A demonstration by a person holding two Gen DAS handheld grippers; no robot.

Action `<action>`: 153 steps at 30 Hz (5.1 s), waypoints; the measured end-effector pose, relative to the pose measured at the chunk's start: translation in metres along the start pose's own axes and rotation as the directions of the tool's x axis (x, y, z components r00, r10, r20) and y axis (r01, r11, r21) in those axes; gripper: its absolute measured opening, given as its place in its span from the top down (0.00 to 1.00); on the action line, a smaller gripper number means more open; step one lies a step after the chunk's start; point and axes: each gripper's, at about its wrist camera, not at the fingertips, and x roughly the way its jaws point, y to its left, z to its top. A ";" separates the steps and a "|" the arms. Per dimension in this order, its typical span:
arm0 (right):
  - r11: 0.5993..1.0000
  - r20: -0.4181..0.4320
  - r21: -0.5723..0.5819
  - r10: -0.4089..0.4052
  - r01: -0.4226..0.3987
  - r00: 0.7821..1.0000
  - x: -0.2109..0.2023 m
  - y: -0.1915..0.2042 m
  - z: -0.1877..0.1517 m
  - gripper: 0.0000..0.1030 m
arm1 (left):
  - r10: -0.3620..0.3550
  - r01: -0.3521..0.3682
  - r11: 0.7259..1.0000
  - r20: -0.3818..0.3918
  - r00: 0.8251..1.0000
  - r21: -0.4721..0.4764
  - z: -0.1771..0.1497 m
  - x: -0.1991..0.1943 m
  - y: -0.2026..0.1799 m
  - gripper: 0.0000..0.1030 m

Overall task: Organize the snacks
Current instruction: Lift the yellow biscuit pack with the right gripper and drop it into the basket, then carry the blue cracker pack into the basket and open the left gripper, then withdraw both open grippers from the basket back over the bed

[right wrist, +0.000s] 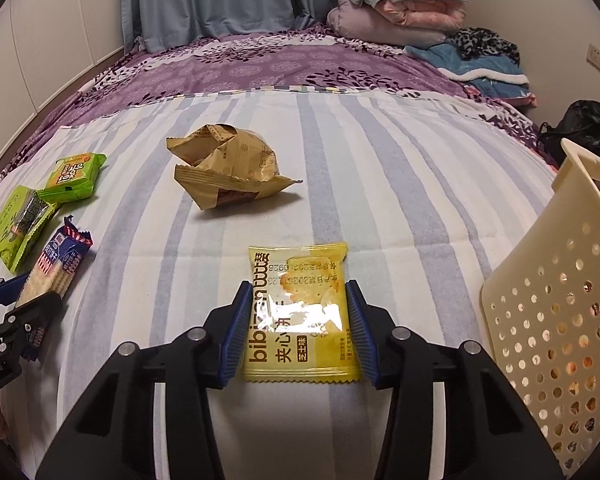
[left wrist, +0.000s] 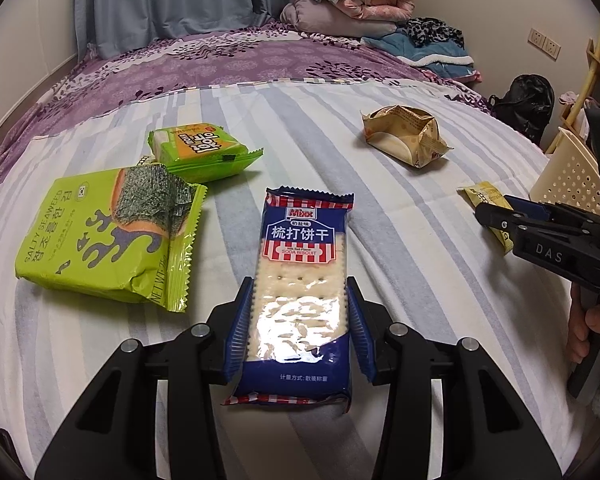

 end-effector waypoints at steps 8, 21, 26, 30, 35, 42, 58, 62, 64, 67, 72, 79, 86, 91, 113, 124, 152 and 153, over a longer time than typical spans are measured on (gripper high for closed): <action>1.000 0.041 0.012 0.021 -0.022 0.999 -0.026 -0.001 -0.010 0.55 | 0.006 -0.006 1.000 0.004 1.000 -0.003 0.000 -0.001 -0.001 0.56; 0.996 0.125 0.028 0.082 -0.087 0.989 -0.079 -0.003 -0.019 0.55 | 0.005 -0.005 1.000 0.079 0.997 -0.006 0.012 -0.038 -0.013 0.56; 0.995 0.143 0.037 0.091 -0.097 0.986 -0.092 -0.008 -0.026 0.55 | 0.004 -0.004 1.000 0.101 0.995 0.001 0.014 -0.051 -0.020 0.56; 0.993 0.172 0.046 0.095 -0.105 0.981 -0.107 -0.013 -0.028 0.55 | -0.001 -0.001 1.000 0.118 0.993 0.014 0.013 -0.063 -0.027 0.56; 0.992 0.220 0.067 0.090 -0.107 0.971 -0.130 -0.025 -0.030 0.55 | -0.009 0.004 0.999 0.146 0.989 0.035 0.014 -0.079 -0.037 0.56; 0.987 0.297 0.135 0.045 -0.088 0.954 -0.166 -0.059 -0.037 0.55 | -0.031 0.018 0.997 0.177 0.984 0.071 0.020 -0.099 -0.056 0.56; 0.934 0.299 0.355 -0.147 0.033 0.943 -0.195 -0.162 -0.078 0.54 | -0.100 0.057 0.976 0.199 0.975 0.209 0.025 -0.121 -0.123 0.56; 0.913 0.290 0.407 -0.168 0.038 0.942 -0.193 -0.183 -0.092 0.51 | -0.121 0.072 0.968 0.196 0.973 0.240 0.027 -0.124 -0.140 0.56; 0.905 0.290 0.424 -0.176 0.039 0.941 -0.195 -0.192 -0.098 0.48 | -0.129 0.077 0.964 0.194 0.972 0.256 0.028 -0.125 -0.149 0.56; 0.896 0.296 0.442 -0.188 0.040 0.937 -0.197 -0.200 -0.106 0.43 | -0.146 0.089 0.955 0.189 0.971 0.282 0.030 -0.125 -0.164 0.56; 0.878 0.304 0.477 -0.210 0.043 0.929 -0.204 -0.213 -0.119 0.43 | -0.181 0.113 0.935 0.178 0.967 0.337 0.033 -0.127 -0.194 0.56; 0.865 0.316 0.499 -0.231 0.046 0.920 -0.212 -0.225 -0.132 0.43 | -0.242 0.158 0.896 0.157 0.958 0.416 0.037 -0.128 -0.241 0.56; 0.858 0.320 0.511 -0.247 0.053 0.915 -0.218 -0.235 -0.142 0.42 | -0.322 0.231 0.847 0.117 0.939 0.478 0.037 -0.126 -0.290 0.56; 0.846 0.322 0.531 -0.262 0.056 0.910 -0.224 -0.242 -0.150 0.42 | -0.386 0.300 0.803 0.066 0.920 0.516 0.031 -0.126 -0.328 0.56; 0.829 0.331 0.557 -0.273 0.046 0.903 -0.229 -0.248 -0.155 0.30 | -0.408 0.332 0.794 0.041 0.912 0.510 0.020 -0.123 -0.354 0.03; 0.846 0.341 0.533 -0.249 0.032 0.906 -0.229 -0.236 -0.148 0.17 | -0.320 0.254 0.849 0.067 0.945 0.464 0.027 -0.117 -0.331 0.03; 0.918 0.380 0.397 -0.145 -0.019 0.913 -0.229 -0.173 -0.114 0.10 | -0.239 0.189 0.930 0.130 0.962 0.315 0.034 -0.125 -0.248 0.03; 0.918 0.380 0.395 -0.140 -0.023 0.914 -0.228 -0.171 -0.113 0.10 | -0.237 0.187 0.932 0.133 0.962 0.309 0.035 -0.125 -0.244 0.03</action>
